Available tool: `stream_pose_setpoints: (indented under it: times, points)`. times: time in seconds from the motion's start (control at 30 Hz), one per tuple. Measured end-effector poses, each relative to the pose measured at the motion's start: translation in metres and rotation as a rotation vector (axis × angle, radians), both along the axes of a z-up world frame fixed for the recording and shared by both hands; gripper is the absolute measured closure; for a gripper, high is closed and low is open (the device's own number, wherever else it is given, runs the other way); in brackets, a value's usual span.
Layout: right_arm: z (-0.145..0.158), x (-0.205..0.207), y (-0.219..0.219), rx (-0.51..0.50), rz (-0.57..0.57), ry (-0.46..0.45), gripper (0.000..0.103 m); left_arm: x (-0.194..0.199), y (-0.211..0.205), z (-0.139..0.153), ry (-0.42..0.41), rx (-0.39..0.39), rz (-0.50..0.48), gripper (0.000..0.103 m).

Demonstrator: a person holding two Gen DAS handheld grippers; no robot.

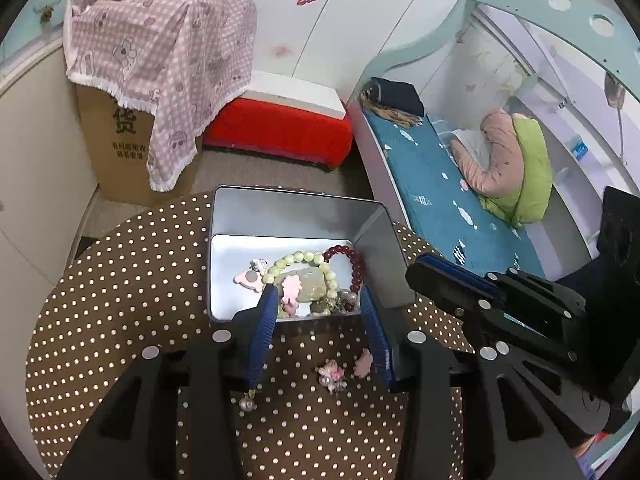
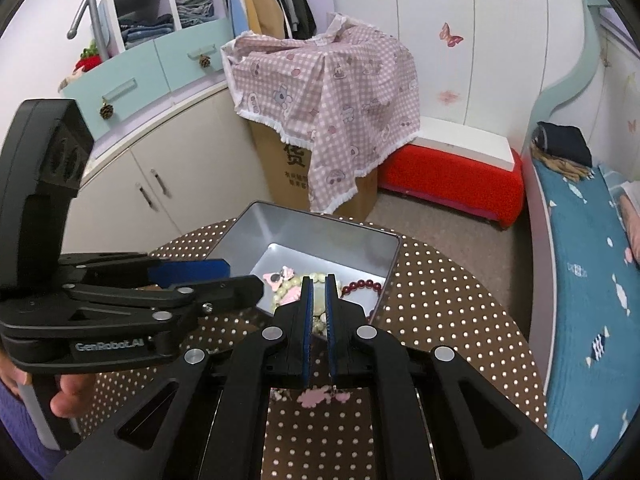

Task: Organize jewelry
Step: 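Lower the bunny charm into the gray box with the left tool while the right tool drops its charm in, then move both tools back to the charms beside the box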

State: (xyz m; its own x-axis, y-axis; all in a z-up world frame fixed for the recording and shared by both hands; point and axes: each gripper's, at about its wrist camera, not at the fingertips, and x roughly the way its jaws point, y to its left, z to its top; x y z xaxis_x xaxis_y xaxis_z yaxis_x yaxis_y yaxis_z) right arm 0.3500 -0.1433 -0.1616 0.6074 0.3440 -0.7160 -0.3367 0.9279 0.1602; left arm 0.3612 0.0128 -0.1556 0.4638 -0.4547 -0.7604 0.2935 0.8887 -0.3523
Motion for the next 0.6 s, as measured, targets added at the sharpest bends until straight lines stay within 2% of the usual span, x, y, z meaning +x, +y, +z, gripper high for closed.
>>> stream_pose_setpoints:
  times: [0.3,0.4,0.6]
  points:
    - [-0.006,-0.033,-0.002,-0.009,0.003,0.003,0.095,-0.035,0.024,0.003,-0.045,0.018,0.055,0.062]
    - [-0.016,-0.044,-0.003,-0.013,-0.003,0.019,0.095,-0.049,0.033,-0.004,-0.069,0.043,0.081,0.062]
    - [-0.042,-0.060,-0.003,-0.010,-0.019,0.067,0.094,-0.062,0.043,-0.032,-0.047,0.078,0.108,0.062]
